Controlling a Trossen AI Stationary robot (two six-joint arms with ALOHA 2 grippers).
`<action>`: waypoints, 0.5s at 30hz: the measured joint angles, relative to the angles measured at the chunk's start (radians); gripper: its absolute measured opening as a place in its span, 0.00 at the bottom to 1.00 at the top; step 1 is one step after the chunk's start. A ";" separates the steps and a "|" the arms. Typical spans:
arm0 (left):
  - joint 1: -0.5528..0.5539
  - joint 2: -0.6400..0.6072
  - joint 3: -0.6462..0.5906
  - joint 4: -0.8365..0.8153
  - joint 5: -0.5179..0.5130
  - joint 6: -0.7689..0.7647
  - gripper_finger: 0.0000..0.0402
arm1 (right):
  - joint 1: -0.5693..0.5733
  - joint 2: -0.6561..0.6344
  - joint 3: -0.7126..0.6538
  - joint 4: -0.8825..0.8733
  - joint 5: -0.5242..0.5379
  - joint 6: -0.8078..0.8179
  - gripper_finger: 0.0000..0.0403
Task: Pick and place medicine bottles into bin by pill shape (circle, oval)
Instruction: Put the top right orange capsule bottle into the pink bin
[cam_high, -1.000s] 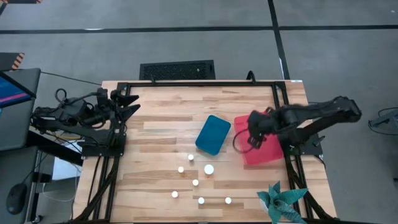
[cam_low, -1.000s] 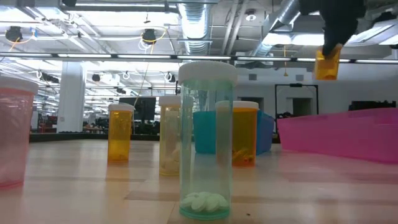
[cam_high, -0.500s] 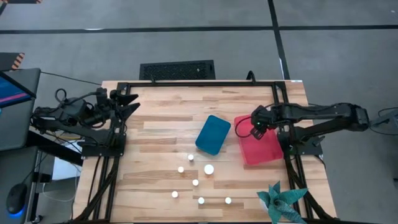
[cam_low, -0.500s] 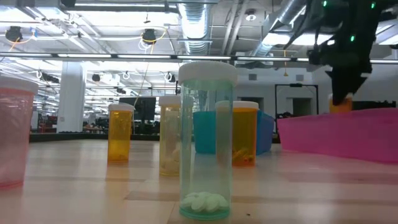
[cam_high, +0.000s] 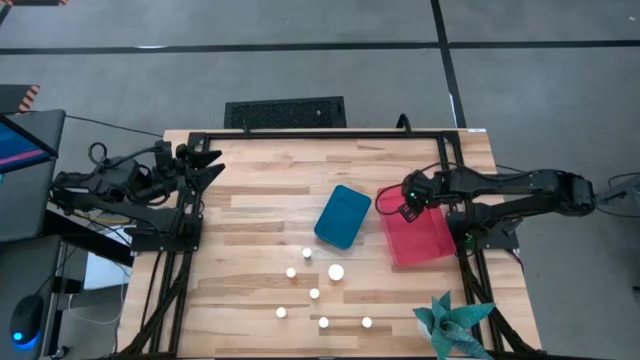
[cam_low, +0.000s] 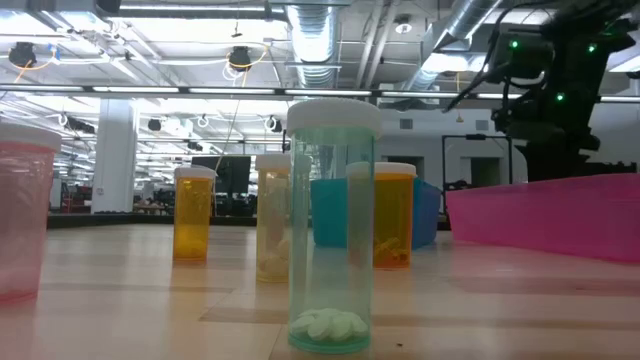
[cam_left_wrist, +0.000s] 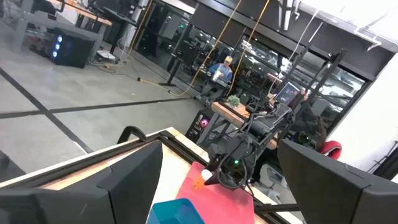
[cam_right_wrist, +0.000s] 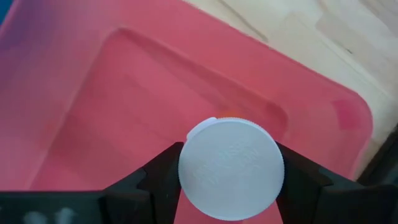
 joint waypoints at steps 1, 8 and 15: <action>0.000 0.000 0.000 -0.001 0.000 0.000 0.78 | -0.005 0.001 -0.006 0.001 0.001 0.000 0.55; 0.000 0.000 0.000 -0.003 0.000 0.000 0.78 | -0.017 0.000 -0.044 0.035 0.001 0.000 0.55; 0.000 0.000 0.000 -0.004 0.000 0.008 0.78 | -0.017 0.000 -0.045 0.038 0.000 0.000 0.58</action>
